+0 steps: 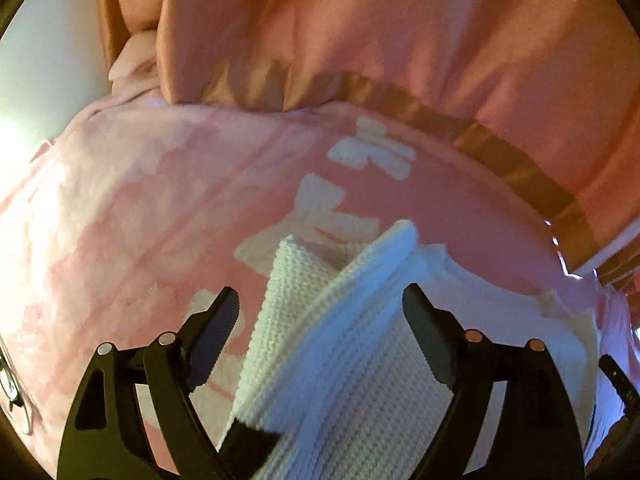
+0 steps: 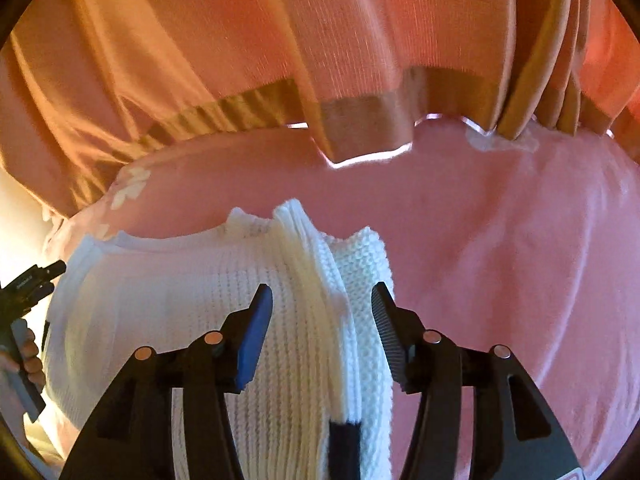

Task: Fold small clothes

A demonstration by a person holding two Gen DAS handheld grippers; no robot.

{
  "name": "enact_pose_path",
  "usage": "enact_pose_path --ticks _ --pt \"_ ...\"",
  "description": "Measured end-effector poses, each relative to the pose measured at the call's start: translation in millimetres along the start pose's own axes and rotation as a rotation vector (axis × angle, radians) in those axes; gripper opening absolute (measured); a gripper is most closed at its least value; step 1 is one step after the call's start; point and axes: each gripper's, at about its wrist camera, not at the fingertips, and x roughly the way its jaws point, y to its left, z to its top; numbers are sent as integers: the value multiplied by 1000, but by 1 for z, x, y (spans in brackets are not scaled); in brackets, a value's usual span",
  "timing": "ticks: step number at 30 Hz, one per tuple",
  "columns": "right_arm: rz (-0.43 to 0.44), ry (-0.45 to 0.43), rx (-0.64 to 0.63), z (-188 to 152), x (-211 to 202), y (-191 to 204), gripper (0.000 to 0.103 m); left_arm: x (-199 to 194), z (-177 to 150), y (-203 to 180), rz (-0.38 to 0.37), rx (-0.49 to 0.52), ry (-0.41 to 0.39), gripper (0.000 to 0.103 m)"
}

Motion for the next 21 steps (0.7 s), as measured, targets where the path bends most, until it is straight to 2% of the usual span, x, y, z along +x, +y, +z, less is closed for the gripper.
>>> enact_pose_path --ticks 1,3,4,5,6,8,10,11,12,13,15,19,21 --pt "4 9 6 0 5 -1 51 5 0 1 -9 -10 24 80" --pt "11 33 -7 -1 16 1 51 16 -3 -1 -36 -10 66 65" --pt "6 39 -28 -2 20 6 37 19 -5 -4 -22 10 75 53" --pt "-5 44 -63 -4 22 12 6 21 -7 -9 13 54 72 37" --pt "-16 44 -80 -4 20 15 7 21 -8 -12 22 84 65 30" --pt "6 -19 -58 3 -1 15 7 14 -6 -11 8 77 46 23" --pt "5 -88 -40 11 -23 12 7 11 -2 -7 -6 49 42 22" --pt "-29 -102 -45 13 -25 8 7 14 -2 -5 1 49 52 22" --pt "-57 -77 -49 12 -16 2 7 21 -4 -4 14 52 69 22" --pt "-68 3 -27 6 6 -9 7 24 -5 -4 17 56 76 22" --pt "-48 76 35 -5 30 -22 7 25 -5 -5 32 68 66 22" --pt "-30 -9 8 7 3 -6 7 17 -3 -6 12 50 63 22" --pt "-93 23 -43 3 9 -1 7 18 -3 -8 21 61 65 22"
